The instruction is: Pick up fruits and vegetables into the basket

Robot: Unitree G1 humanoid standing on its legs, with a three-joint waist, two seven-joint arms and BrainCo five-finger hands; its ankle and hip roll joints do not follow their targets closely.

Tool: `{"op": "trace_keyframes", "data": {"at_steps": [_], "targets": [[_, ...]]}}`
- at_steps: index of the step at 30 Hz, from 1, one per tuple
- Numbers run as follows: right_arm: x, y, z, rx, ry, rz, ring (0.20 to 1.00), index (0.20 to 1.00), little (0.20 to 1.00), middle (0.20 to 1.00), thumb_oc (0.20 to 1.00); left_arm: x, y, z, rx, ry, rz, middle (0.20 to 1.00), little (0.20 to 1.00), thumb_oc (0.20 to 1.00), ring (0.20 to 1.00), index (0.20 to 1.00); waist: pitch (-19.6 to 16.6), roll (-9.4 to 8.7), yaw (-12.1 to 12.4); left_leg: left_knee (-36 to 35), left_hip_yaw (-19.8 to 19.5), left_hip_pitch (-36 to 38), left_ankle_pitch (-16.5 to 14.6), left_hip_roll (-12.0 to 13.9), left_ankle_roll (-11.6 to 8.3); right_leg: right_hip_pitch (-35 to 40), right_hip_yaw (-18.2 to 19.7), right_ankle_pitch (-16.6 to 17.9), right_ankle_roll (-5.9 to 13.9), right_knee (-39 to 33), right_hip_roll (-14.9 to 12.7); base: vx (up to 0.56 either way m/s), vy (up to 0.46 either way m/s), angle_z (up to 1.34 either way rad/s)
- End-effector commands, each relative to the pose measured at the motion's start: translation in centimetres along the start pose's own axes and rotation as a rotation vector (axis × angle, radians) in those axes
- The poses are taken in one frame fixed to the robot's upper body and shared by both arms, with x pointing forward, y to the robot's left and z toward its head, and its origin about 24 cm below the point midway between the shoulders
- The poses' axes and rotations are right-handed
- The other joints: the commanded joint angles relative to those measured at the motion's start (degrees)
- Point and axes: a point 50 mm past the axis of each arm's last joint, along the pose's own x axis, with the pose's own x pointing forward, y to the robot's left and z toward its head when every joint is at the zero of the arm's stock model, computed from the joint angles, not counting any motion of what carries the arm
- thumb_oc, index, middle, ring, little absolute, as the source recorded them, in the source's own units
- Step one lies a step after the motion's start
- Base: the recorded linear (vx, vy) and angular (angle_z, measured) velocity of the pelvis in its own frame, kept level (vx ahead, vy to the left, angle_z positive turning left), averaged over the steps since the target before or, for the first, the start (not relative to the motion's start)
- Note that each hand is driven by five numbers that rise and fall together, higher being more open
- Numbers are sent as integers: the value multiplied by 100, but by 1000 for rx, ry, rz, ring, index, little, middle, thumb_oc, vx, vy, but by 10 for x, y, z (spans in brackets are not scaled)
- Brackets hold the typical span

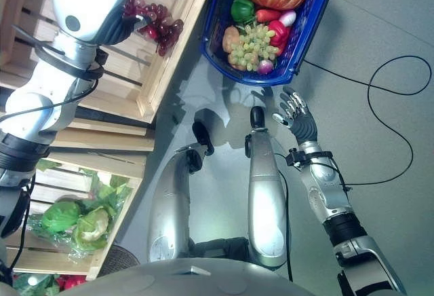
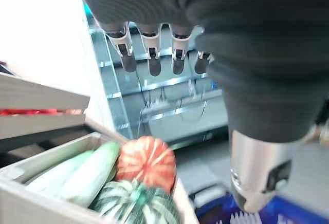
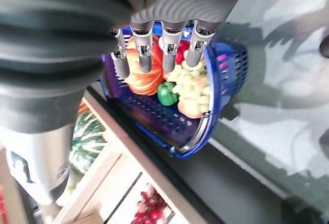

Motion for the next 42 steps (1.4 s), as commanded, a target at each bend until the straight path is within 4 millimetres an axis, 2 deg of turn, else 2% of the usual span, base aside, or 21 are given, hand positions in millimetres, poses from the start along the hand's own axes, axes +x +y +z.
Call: {"op": "trace_keyframes", "data": {"at_steps": [1,6,8,9,14,21,25,33,42], "targets": [[-8,-4,17,10,-68,47,1000,1000,1000,1000,1000,-8,-8,-16,122,47,-83,1000,1000,1000,1000,1000,-316,-5,-167,-438,383,371,-372,-308,144,208,-388,-388,104,-51,333,26,138,-14],[-14,-13,29,25,-101,89,1000,1000,1000,1000,1000,-35,-44,-33,191,121,-338,1000,1000,1000,1000,1000,-316,43,-378,-392,526,313,-348,-266,111,90,-241,-388,92,-24,347,14,125,-12],[-15,-15,32,28,-110,96,1000,1000,1000,1000,1000,-40,-50,-37,198,134,-397,1000,1000,1000,1000,1000,-316,49,-404,-387,547,290,-349,-262,112,51,-221,-389,94,-17,344,9,79,-11],[-16,-16,36,32,-125,104,1000,1000,1000,1000,1000,-48,-59,-40,231,147,-489,1000,1000,1000,1000,1000,-316,54,-448,-373,582,238,-339,-247,101,-4,-203,-376,99,-17,338,8,97,-8],[-17,-18,49,49,-177,111,1000,1000,1000,1000,1000,-73,-80,-46,239,213,-683,1000,1000,1000,1000,1000,-316,49,-506,-354,629,98,-337,-248,118,-158,-175,-347,102,-22,332,8,67,-10],[-14,-16,63,36,-242,113,1000,1000,1000,1000,1000,-104,-96,-52,239,318,-757,1000,1000,1000,1000,1000,-316,37,-537,-257,657,-139,-352,-230,161,-402,-118,-319,104,34,341,22,60,-5],[-11,-15,67,27,-262,110,1000,1000,1000,1000,1000,-115,-102,-56,279,367,-769,1000,1000,1000,1000,1000,-316,28,-542,-191,653,-254,-372,-228,186,-527,-78,-319,108,107,356,32,48,-1],[-6,-14,76,-7,-303,94,1000,1000,1000,1000,1000,-112,-99,-69,347,465,-671,1000,1000,1000,1000,1000,-316,-12,-548,-21,644,-546,-418,-191,221,-821,-21,-307,112,282,375,25,26,-3],[-2,-13,77,-13,-312,80,1000,1000,1000,1000,1000,-83,-91,-81,367,519,-556,1000,1000,1000,1000,1000,-316,-72,-594,80,626,-800,-433,-168,239,-1087,49,-262,118,394,420,2,3,-1]]}}
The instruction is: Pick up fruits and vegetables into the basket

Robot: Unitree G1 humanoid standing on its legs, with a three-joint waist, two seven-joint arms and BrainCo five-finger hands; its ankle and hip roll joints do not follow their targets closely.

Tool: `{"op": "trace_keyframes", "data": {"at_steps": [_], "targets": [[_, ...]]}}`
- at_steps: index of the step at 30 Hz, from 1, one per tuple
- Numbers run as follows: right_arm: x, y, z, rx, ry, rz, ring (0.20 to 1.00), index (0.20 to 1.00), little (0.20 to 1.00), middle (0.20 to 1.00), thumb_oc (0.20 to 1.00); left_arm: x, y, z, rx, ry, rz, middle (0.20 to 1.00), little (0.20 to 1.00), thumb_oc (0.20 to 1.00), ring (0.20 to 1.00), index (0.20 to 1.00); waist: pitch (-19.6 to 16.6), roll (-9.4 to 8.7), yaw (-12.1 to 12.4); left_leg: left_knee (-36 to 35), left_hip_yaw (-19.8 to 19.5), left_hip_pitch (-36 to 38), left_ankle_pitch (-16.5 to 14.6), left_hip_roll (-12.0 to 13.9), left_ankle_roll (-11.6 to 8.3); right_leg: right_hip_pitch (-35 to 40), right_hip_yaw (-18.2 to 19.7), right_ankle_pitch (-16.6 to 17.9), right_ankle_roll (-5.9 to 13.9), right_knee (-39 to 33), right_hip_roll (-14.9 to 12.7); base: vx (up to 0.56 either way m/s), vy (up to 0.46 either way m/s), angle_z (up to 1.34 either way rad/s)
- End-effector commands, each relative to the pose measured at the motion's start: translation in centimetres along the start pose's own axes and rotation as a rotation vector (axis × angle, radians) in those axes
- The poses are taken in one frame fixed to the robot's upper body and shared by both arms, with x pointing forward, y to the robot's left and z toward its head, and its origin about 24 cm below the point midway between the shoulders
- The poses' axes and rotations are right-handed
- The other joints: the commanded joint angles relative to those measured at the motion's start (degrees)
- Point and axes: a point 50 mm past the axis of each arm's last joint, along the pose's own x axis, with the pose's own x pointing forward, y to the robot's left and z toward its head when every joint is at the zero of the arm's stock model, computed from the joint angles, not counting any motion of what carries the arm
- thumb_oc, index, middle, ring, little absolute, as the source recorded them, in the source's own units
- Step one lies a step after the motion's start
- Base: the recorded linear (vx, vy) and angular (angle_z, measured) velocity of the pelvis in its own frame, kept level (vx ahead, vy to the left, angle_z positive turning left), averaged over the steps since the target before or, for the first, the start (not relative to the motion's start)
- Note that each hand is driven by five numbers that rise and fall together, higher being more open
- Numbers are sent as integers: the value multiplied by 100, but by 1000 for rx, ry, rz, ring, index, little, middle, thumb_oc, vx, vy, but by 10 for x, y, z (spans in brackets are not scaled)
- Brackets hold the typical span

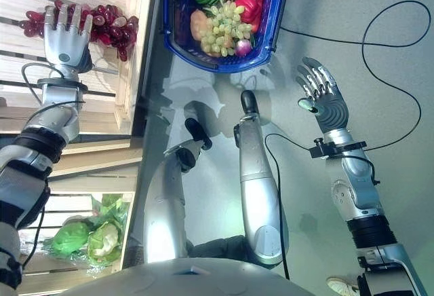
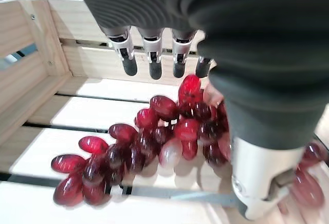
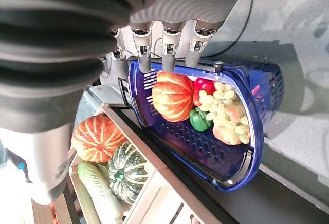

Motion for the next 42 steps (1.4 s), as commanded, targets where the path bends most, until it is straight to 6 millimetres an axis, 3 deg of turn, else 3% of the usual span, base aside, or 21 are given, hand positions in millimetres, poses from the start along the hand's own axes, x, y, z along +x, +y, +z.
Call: {"op": "trace_keyframes", "data": {"at_steps": [1,9,17,25,42], "targets": [[4,8,17,-13,-107,30,1000,1000,1000,1000,1000,6,3,-34,63,137,34,1000,1000,1000,1000,1000,-315,-85,-159,-163,156,-223,-271,-277,241,-152,-410,-267,146,92,263,-8,2,-5],[5,8,13,-9,-104,27,1000,1000,1000,1000,1000,10,3,-28,66,113,7,1000,1000,1000,1000,1000,-315,-97,-182,-215,168,-267,-260,-284,233,-219,-402,-211,178,35,264,-3,0,-1],[10,7,14,-13,-103,20,1000,1000,1000,1000,1000,5,-16,-30,9,184,-212,1000,1000,1000,1000,1000,-315,-103,-203,-229,163,-337,-252,-300,225,-296,-367,-173,203,6,265,0,0,0],[14,6,16,-9,-110,15,1000,1000,1000,1000,1000,-7,-32,-51,69,295,-313,1000,1000,1000,1000,1000,-315,-155,-202,-184,156,-478,-244,-266,218,-412,-371,-142,196,-1,258,0,0,-1],[23,2,24,-37,-159,-14,1000,1000,1000,1000,1000,8,-9,-66,174,412,-160,1000,1000,1000,1000,1000,-315,-259,-172,88,-32,-1043,-270,-228,231,-898,-353,-188,123,300,328,1,-2,-2]]}}
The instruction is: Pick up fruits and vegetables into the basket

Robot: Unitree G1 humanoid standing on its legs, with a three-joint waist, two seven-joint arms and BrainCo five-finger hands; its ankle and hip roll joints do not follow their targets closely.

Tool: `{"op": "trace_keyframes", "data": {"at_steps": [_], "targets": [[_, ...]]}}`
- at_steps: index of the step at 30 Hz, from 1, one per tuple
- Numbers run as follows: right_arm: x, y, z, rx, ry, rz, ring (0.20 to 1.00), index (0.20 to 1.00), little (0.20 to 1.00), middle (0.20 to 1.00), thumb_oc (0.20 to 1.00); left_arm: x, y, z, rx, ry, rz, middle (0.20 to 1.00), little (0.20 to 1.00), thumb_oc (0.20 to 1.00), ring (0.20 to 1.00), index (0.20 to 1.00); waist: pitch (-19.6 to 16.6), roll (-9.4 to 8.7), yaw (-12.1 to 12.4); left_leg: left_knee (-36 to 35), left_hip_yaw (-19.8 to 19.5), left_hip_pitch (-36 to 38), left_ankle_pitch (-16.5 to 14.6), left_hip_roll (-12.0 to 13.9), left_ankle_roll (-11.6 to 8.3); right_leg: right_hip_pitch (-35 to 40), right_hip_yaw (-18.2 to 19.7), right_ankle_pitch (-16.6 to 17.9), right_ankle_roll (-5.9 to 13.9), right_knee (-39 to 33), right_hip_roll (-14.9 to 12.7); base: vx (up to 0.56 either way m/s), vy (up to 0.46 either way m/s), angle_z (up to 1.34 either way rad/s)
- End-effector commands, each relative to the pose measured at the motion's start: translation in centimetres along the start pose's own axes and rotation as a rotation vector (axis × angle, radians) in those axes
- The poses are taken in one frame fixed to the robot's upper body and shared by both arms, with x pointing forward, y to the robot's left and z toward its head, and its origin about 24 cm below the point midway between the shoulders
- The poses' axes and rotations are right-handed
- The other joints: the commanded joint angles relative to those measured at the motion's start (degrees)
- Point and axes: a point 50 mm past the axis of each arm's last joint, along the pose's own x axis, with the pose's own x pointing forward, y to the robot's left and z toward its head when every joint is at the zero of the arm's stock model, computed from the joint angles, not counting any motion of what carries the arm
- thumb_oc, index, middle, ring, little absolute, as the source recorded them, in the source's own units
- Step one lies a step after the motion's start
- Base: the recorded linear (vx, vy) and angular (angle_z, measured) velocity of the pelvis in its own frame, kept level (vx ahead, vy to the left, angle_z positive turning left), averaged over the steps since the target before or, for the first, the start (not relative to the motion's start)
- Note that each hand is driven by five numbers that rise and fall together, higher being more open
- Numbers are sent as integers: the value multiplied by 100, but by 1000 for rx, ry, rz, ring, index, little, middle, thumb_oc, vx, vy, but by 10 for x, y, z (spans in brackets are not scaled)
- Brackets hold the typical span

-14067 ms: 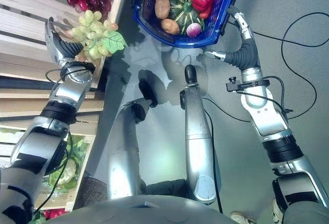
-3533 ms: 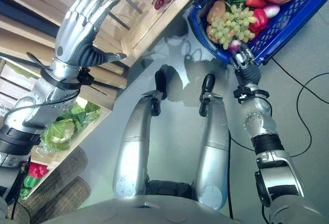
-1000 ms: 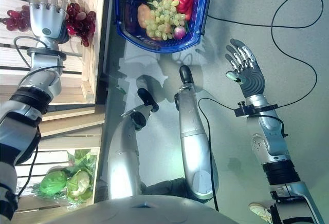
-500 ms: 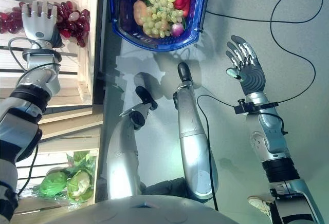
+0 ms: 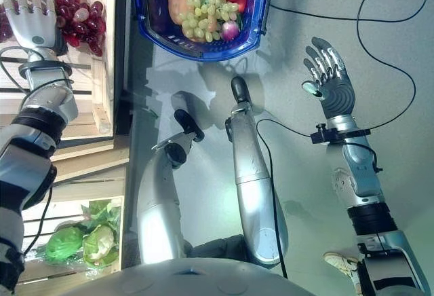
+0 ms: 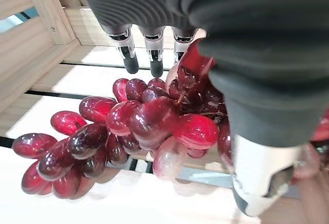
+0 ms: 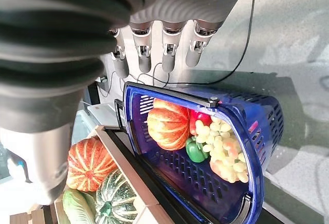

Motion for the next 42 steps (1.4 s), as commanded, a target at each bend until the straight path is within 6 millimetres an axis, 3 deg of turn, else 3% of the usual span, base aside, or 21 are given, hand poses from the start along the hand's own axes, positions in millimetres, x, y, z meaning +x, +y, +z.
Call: {"op": "trace_keyframes", "data": {"at_steps": [1,2,4,16,24,30,33,36,39,42], "targets": [[0,4,6,4,-74,17,1000,1000,1000,1000,1000,-1,-13,-32,143,106,-40,1000,1000,1000,1000,1000,-311,-265,14,-320,129,-116,-148,-321,232,-74,-399,-265,120,150,200,-9,-23,-3],[0,4,6,5,-74,18,1000,1000,1000,1000,1000,-1,-13,-31,142,100,-40,1000,1000,1000,1000,1000,-311,-270,15,-322,124,-117,-147,-319,229,-74,-399,-264,124,151,201,0,0,0],[1,5,7,-1,-79,23,1000,1000,1000,1000,1000,-1,-12,-28,141,86,-41,200,200,200,200,200,-311,-281,20,-341,114,-113,-142,-323,224,-63,-399,-259,130,128,210,0,0,0],[-1,11,9,-82,-60,89,1000,1000,1000,1000,1000,-16,-31,-19,-95,35,-94,200,200,200,200,200,-311,-196,75,-556,130,267,-88,-388,160,272,-411,-244,164,-65,167,0,0,0],[-12,18,4,-165,-2,153,1000,1000,1000,1000,1000,-33,-41,-11,-490,57,-170,200,200,200,200,200,-311,-82,215,-821,144,863,-58,-485,152,875,-524,-298,169,-310,95,-11,5,4],[-12,25,2,-250,48,172,1000,1000,1000,1000,1000,-60,-67,1,-960,136,-486,200,200,200,200,200,-311,-46,296,-938,154,1220,-38,-508,165,1253,-608,-341,171,-414,56,-5,5,4],[-13,27,-1,-256,102,169,1000,1000,1000,1000,1000,-86,-80,20,-1377,160,-722,200,200,200,200,200,-311,3,341,-1037,125,1458,-42,-557,182,1496,-639,-387,159,-482,44,-3,35,3],[-13,26,-1,-274,126,166,1000,1000,1000,1000,1000,-108,-84,34,-1646,158,-868,200,200,200,200,200,-311,67,377,-1096,135,1631,-54,-576,207,1662,-658,-429,141,-531,10,9,66,4],[-15,26,-3,-253,153,166,1000,1000,1000,1000,1000,-129,-84,44,-1817,120,-965,200,200,200,200,200,-311,108,425,-1136,113,1806,-81,-605,226,1849,-683,-470,132,-569,-1,5,51,5],[-18,26,-11,-195,238,143,1000,1000,1000,1000,1000,-135,-72,48,-1884,35,-975,200,200,200,200,200,-311,115,484,-1152,103,1930,-98,-623,250,2002,-701,-486,113,-614,-12,2,15,4]]}}
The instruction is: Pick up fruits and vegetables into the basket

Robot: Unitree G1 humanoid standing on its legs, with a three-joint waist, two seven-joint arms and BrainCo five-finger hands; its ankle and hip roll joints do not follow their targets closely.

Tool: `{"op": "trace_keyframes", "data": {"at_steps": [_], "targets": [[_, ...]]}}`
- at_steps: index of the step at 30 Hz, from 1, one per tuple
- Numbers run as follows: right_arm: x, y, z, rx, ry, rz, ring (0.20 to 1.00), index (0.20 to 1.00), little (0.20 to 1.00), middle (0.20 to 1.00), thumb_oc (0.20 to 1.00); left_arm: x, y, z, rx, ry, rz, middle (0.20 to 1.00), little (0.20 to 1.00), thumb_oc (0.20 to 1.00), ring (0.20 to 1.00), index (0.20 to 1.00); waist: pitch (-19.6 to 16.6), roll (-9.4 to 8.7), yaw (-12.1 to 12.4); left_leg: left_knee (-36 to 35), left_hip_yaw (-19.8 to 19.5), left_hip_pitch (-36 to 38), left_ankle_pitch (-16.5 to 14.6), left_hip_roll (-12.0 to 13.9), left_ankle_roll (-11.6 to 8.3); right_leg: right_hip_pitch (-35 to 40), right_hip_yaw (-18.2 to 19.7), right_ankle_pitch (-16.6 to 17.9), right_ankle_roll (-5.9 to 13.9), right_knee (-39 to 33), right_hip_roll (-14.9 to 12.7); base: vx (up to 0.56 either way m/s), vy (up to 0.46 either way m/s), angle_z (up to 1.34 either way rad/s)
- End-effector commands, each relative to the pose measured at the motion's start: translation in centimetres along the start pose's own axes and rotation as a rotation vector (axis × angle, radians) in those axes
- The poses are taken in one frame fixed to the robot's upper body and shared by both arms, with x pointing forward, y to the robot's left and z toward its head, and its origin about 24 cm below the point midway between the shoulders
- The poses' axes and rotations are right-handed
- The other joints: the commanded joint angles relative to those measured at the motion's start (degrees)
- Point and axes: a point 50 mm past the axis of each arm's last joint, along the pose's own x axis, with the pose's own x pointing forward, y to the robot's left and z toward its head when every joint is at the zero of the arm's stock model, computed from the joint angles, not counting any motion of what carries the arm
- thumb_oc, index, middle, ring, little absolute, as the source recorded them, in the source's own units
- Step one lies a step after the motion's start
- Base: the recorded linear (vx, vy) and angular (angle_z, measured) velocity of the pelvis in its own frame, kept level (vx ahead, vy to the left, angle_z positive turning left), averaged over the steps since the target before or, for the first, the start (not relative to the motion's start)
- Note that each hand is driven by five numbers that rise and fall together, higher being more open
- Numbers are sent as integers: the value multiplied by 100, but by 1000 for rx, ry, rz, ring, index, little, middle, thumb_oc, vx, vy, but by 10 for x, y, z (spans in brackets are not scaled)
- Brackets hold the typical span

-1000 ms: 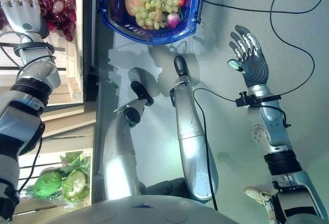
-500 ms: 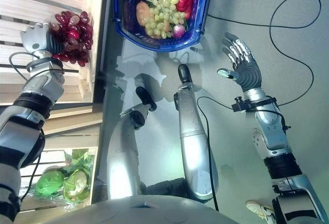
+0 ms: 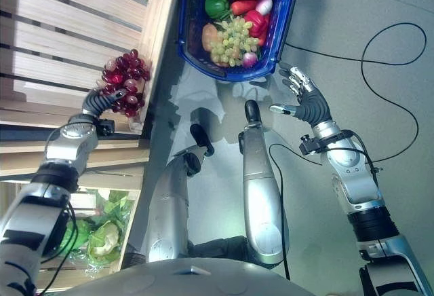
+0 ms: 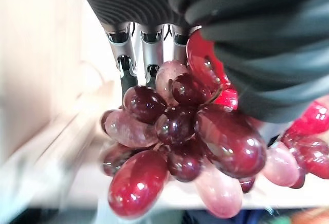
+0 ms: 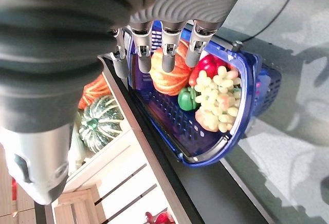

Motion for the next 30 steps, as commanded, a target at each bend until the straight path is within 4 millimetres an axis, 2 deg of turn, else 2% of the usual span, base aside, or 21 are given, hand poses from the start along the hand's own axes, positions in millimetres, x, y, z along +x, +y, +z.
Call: {"op": "trace_keyframes", "data": {"at_steps": [1,3,6,10,11,14,16,20,21,23,26,30], "targets": [[-8,6,6,89,7,2,1000,1000,1000,1000,1000,-10,-14,14,-81,-132,-145,200,200,200,200,200,-308,126,28,-257,207,261,-354,-381,278,344,-472,-510,121,-44,183,-3,-8,6],[-9,7,1,81,31,-38,1000,1000,1000,1000,1000,-17,-22,24,-111,-177,-224,200,200,200,200,200,-308,135,96,-276,199,327,-367,-397,302,430,-500,-510,109,-90,170,0,0,0],[-9,6,6,-31,-22,-88,1000,1000,1000,1000,1000,-24,-31,25,-143,-189,-304,200,200,200,200,200,-308,166,155,-309,195,379,-368,-416,329,504,-540,-497,104,-152,146,0,0,0],[0,10,33,-346,-181,-128,1000,1000,1000,1000,1000,-38,-55,27,-168,-193,-420,200,200,200,200,200,-308,226,263,-333,132,399,-383,-479,358,564,-582,-504,100,-189,131,-5,-4,3],[6,12,45,-458,-222,-144,1000,1000,1000,1000,1000,-44,-66,30,-219,-184,-499,200,200,200,200,200,-308,245,327,-335,93,383,-386,-512,361,577,-600,-508,95,-202,128,0,0,0],[15,14,54,-555,-243,-122,1000,1000,1000,1000,1000,-52,-80,31,-316,-157,-613,200,200,200,200,200,-308,267,398,-357,50,383,-386,-544,379,593,-630,-507,85,-223,118,-29,-38,3],[23,14,61,-681,-268,-133,1000,1000,1000,1000,1000,-60,-91,34,-370,-139,-709,200,200,200,200,200,-308,277,483,-358,10,371,-401,-560,395,608,-681,-502,89,-235,98,-46,-76,8],[35,10,62,-753,-246,-176,1000,1000,1000,1000,1000,-70,-108,37,-435,-135,-818,200,200,200,200,200,-308,263,593,-350,-57,354,-420,-582,416,649,-775,-495,89,-249,78,-33,-77,12],[36,10,62,-753,-246,-176,1000,1000,1000,1000,1000,-71,-108,37,-436,-136,-818,200,200,200,200,200,-308,264,589,-350,-59,353,-420,-582,416,650,-777,-495,89,-251,78,-24,-90,14],[38,17,43,-330,-70,5,1000,1000,1000,1000,1000,-83,-116,46,-396,-255,-886,200,200,200,200,200,-308,211,680,-369,-105,337,-417,-592,428,690,-854,-466,85,-310,51,-38,-129,15],[35,31,28,-143,-16,125,1000,1000,1000,1000,1000,-89,-113,55,-282,-397,-873,200,200,200,200,200,-308,159,767,-347,-163,312,-416,-607,426,715,-941,-439,80,-328,26,-31,-132,15],[31,48,27,-17,-25,240,1000,1000,1000,1000,1000,-101,-104,83,-108,-657,-832,200,200,200,200,200,-308,73,899,-329,-234,283,-399,-604,441,746,-1080,-413,77,-311,-16,-16,-125,16]]}}
